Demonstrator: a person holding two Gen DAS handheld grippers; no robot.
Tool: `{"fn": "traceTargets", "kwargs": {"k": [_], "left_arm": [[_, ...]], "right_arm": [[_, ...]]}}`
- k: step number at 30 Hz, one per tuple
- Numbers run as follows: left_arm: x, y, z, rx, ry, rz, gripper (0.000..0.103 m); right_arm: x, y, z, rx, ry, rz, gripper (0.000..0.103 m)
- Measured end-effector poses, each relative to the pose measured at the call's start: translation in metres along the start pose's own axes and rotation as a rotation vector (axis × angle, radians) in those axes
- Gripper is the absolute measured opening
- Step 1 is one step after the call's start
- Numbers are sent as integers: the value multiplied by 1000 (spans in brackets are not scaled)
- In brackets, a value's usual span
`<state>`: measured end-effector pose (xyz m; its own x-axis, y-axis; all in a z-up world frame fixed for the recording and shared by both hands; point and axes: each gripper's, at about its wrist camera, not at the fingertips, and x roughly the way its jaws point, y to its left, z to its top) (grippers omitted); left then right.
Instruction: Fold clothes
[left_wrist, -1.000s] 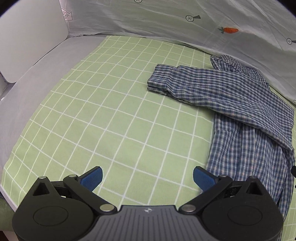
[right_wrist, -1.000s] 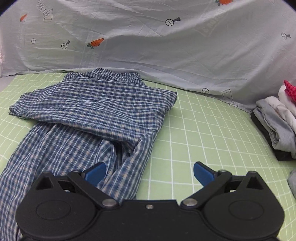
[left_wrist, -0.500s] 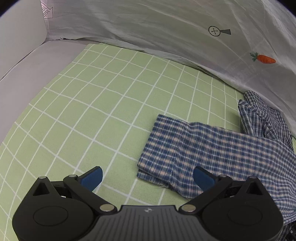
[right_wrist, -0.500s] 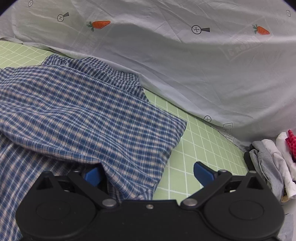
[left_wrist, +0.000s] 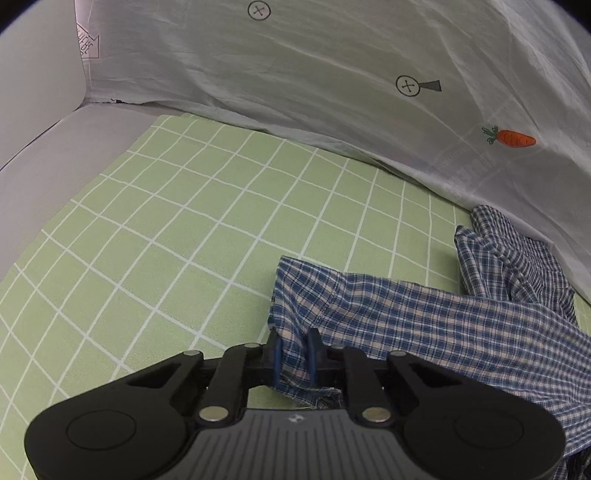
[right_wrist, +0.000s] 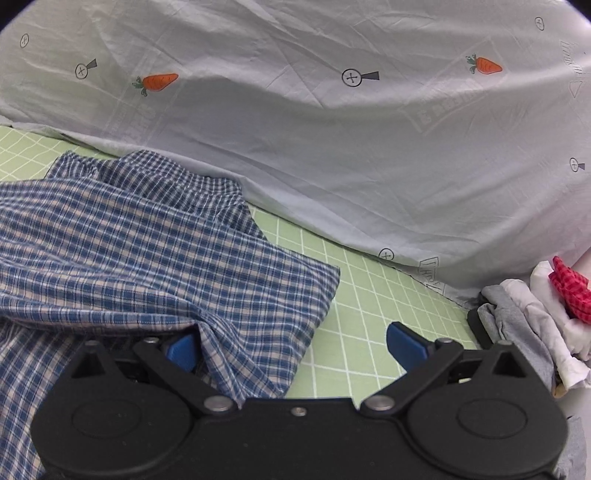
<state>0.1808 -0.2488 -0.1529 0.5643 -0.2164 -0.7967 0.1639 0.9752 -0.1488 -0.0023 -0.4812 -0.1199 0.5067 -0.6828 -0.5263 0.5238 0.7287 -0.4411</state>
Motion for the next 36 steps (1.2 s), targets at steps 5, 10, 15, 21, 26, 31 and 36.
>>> {"fn": "traceTargets", "kwargs": {"k": [5,10,15,21,26,31,36], "left_arm": [[-51,-4,26,-6,-160,-13,13],[-85,0,45,9,-284,29,13],[-60,26,41,-23,-222,147,13],[-44,51,31,-61,-166,195,13],[-37,61,27,-68,-145,219,13],[-28,63,25,-71,-123,225,13],[-18,65,21,-87,-94,234,13]], "right_arm": [[-17,-19,19,77,-88,-9,103],[-26,-16,31,114,-129,53,103],[-7,2,22,123,6,278,103],[-9,-15,18,265,41,526,103],[7,-50,19,516,23,667,103],[52,-65,22,599,84,574,103],[115,-66,15,692,198,568,92]]}}
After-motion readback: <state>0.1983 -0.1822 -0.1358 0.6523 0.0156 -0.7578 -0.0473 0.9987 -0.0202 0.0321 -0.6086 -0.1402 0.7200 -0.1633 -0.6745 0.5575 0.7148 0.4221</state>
